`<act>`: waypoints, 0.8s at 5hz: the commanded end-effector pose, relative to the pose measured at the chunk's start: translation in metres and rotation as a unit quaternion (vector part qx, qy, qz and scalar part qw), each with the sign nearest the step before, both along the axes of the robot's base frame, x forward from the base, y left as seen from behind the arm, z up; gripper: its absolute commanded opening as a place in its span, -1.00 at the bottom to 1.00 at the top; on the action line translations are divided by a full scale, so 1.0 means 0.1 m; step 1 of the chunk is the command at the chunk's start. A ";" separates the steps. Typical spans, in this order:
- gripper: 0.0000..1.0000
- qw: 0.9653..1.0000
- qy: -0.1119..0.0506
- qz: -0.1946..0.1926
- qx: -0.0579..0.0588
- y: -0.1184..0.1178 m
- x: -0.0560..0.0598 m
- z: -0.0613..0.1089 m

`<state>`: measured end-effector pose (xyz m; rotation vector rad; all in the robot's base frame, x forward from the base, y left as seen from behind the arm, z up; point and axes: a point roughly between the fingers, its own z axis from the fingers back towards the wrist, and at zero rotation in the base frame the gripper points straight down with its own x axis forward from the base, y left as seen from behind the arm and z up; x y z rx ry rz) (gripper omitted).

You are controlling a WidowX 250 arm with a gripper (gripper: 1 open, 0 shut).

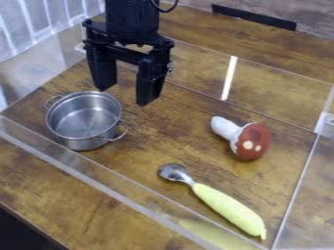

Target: Move the green spoon to the left

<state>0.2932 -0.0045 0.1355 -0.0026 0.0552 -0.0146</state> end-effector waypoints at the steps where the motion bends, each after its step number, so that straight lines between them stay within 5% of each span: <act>1: 1.00 1.000 0.014 0.016 0.002 0.09 -0.01 -0.02; 2: 1.00 0.997 0.026 0.068 0.002 -0.08 -0.03 -0.16; 3: 1.00 0.989 0.023 0.144 0.001 -0.35 -0.05 -0.25; 4: 1.00 0.976 0.010 0.216 -0.006 -0.53 -0.02 -0.32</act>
